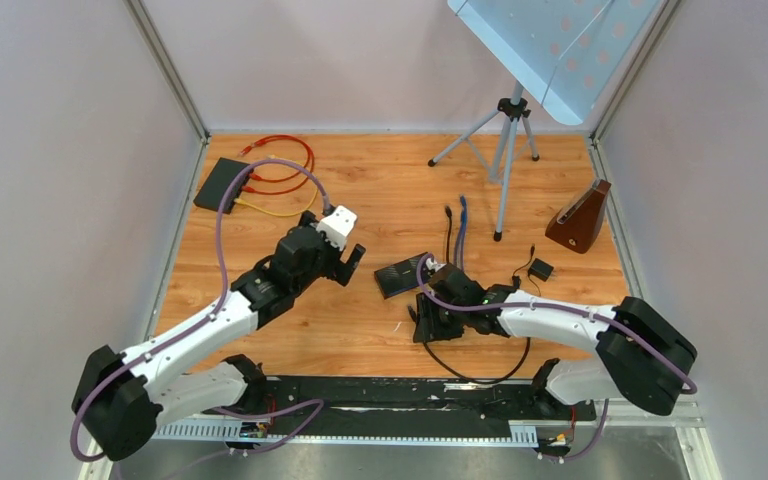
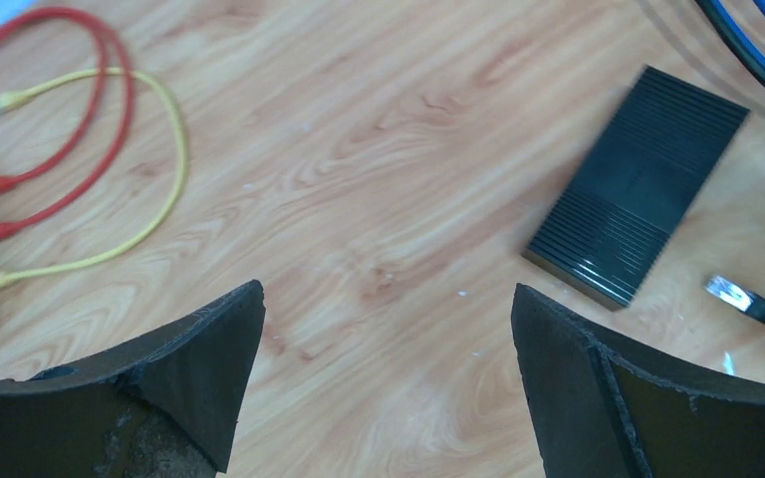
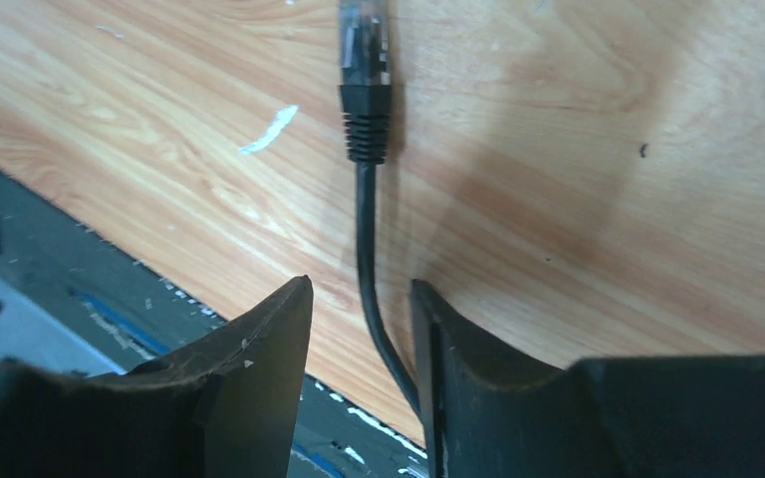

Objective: Pull the plug from the switch port
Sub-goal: Pick up the connector from the corner of the board.

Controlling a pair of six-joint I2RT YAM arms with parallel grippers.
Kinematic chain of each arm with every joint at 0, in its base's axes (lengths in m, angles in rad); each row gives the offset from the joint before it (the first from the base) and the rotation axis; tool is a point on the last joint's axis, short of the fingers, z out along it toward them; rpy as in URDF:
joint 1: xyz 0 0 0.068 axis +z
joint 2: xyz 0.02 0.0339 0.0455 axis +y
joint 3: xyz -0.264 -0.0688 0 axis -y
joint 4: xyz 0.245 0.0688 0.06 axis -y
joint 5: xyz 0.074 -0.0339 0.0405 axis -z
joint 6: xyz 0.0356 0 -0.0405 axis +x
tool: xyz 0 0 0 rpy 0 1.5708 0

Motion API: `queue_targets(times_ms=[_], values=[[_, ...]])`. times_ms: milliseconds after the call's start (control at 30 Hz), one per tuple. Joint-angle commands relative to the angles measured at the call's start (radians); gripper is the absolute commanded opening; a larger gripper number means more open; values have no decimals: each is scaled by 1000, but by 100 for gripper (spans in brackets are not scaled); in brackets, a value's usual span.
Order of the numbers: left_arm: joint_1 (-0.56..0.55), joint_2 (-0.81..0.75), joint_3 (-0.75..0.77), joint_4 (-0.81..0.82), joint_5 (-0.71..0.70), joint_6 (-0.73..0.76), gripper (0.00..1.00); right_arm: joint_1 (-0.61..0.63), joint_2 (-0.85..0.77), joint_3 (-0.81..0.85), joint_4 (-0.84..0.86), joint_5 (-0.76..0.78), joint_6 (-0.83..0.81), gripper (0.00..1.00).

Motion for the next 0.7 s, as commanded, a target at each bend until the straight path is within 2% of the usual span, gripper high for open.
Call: queue_targets(times_ms=[0,167,267,367,533,667], values=[[10,-95,-57,105,-185,-68,100,55,40,66,-107,151,-10,43],[13,-131,-87,135,-233,-77,100,95,65,96,-101,130,-28,33],[13,-120,-82,126,-233,-74,100,99,77,123,-129,124,-28,12],[13,-102,-69,117,-238,-75,100,99,49,143,-151,106,-22,0],[14,-90,-65,116,-236,-78,100,98,-84,201,-241,89,10,0],[14,-78,-61,116,-229,-82,100,98,-230,279,-349,165,52,0]])
